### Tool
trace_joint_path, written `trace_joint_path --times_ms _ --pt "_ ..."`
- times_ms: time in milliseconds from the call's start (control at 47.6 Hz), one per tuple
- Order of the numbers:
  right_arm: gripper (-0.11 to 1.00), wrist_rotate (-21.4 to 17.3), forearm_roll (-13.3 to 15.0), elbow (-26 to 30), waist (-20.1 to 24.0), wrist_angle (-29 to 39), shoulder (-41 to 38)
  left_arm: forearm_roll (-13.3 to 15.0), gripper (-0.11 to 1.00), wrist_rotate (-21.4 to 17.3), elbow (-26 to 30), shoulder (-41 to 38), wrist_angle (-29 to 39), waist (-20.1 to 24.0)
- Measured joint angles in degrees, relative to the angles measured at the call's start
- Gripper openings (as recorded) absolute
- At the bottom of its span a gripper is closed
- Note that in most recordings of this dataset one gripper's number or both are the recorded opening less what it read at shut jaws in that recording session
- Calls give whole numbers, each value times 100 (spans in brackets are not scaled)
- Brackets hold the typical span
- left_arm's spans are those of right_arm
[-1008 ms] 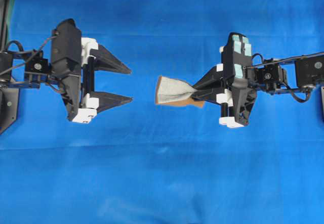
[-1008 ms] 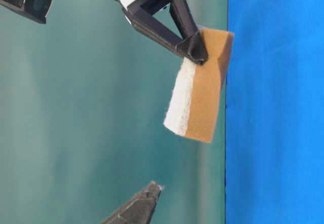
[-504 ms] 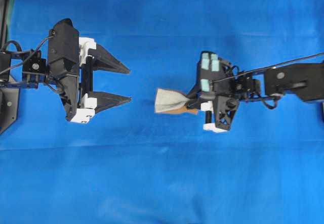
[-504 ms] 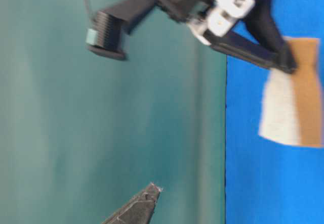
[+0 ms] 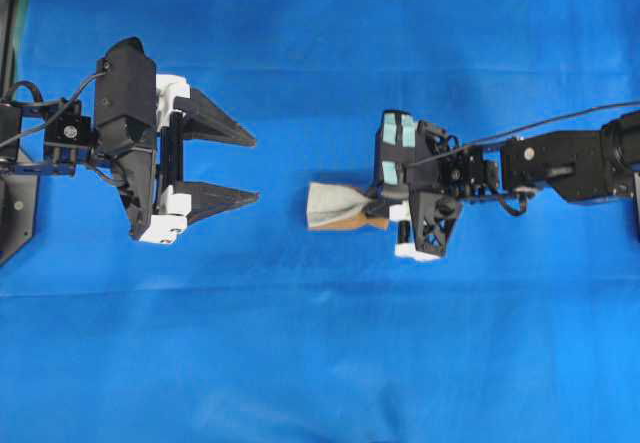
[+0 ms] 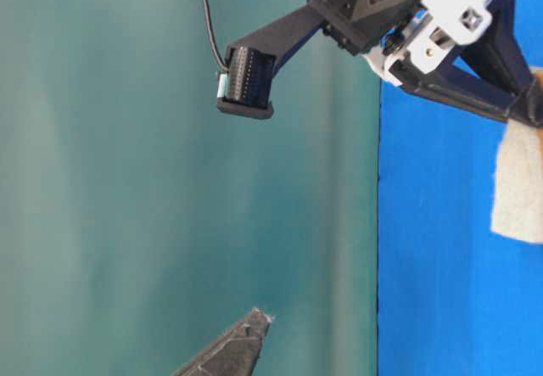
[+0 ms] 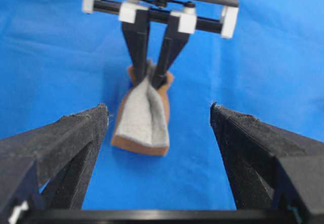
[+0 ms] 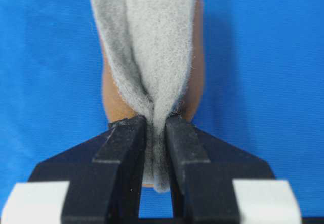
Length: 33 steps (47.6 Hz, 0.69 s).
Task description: Hand over the sponge with the left arm and wipe it with the right arm.
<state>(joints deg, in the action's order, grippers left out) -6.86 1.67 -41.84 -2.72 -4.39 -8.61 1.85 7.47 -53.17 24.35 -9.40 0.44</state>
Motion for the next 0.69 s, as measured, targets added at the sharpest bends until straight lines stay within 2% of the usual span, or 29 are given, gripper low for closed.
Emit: trace_joint_path --times_ms 126,399,546,693 --pt "19 0 220 0 -255 0 9 0 77 0 0 0 0 0" --pt "19 0 703 9 -1134 -9 9 0 77 0 0 -9 0 9" --pt "19 0 809 9 -1336 -26 9 0 77 9 0 0 0 0" --pt "19 -44 826 9 -1354 -26 9 0 77 -9 0 0 -9 9"
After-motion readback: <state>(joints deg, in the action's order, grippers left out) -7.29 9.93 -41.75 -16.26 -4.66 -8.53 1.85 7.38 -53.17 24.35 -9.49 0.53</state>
